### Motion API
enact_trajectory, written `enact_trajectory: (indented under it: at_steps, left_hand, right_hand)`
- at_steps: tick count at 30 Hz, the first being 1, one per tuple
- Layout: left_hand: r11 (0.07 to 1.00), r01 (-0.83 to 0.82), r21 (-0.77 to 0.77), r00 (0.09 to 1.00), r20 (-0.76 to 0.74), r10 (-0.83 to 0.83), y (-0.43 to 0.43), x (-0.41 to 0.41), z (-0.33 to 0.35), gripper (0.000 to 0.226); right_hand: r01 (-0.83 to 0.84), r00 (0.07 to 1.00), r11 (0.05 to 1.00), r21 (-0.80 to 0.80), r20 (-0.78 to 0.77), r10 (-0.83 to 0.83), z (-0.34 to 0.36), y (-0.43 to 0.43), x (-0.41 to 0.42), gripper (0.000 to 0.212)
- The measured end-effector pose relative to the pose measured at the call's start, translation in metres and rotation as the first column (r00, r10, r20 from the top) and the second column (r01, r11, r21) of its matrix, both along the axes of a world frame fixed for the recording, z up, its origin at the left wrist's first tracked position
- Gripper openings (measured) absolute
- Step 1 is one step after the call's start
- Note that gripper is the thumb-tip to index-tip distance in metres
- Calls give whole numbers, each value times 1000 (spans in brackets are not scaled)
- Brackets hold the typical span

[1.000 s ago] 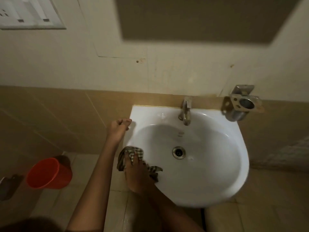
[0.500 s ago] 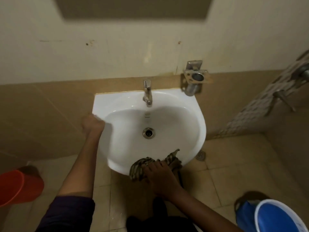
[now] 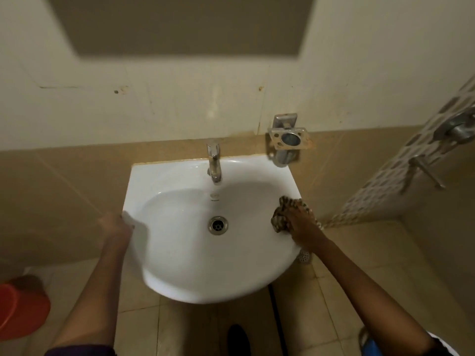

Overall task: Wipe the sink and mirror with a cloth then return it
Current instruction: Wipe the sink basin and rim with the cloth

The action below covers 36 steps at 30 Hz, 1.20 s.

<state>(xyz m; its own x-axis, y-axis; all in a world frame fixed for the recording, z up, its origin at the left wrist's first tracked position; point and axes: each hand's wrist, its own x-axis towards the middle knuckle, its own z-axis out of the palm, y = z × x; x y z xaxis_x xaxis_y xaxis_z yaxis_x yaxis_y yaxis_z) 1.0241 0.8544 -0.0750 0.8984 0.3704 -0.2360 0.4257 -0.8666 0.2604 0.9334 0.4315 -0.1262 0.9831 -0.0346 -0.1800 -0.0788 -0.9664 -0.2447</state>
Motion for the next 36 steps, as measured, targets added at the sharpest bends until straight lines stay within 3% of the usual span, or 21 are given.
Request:
enact_trajectory:
  at_steps: [7,12,15,17,20,26,29,31,34,35,36]
  left_hand:
    - [984,-158,-77,987,22,160,-7,5,-7,36]
    - [977,-194,-84,980,28,197,-7,9,-9,34]
    - [980,-191,-61,980,35,194,-8,9,-7,28]
    - [982,-181,-58,982,42,184,-8,8,-7,27]
    - [980,-193,-56,979,50,195,-8,8,-7,25]
    - [966,-210,-149,975,43,218,-5,7,-6,31]
    - [953,-233,-195,968,44,245,-4,8,-6,34]
    - [950,-227,-212,969,50,242,-3,9,-8,32]
    - [953,-214,-214,971,60,231,0,11,-12,27]
    - [954,-209,-214,971,69,228,1,11,-13,25]
    - [955,-207,-214,971,76,228,1,11,-13,23]
  right_hand:
    - [-270,961,929,-251,-9,277,19,-14,95,69]
    - [-523,833,717,-461,-98,544,13,11,143,87]
    - [-639,694,481,-600,-181,697,9,17,148,81]
    - [-650,628,364,-667,-202,751,14,15,149,75]
    - [-654,570,260,-710,-237,787,14,18,152,66]
    - [-673,444,53,-737,-346,827,-3,22,153,73]
    - [-759,311,-95,-644,-487,816,-15,32,158,61]
    - [-710,223,-177,-681,-457,861,-36,43,168,57]
    - [-506,218,-142,-851,-285,933,-59,61,174,65]
    - [-432,129,-118,-894,-191,973,-57,72,172,67]
    - [-387,119,-52,-921,-105,987,-51,87,170,65]
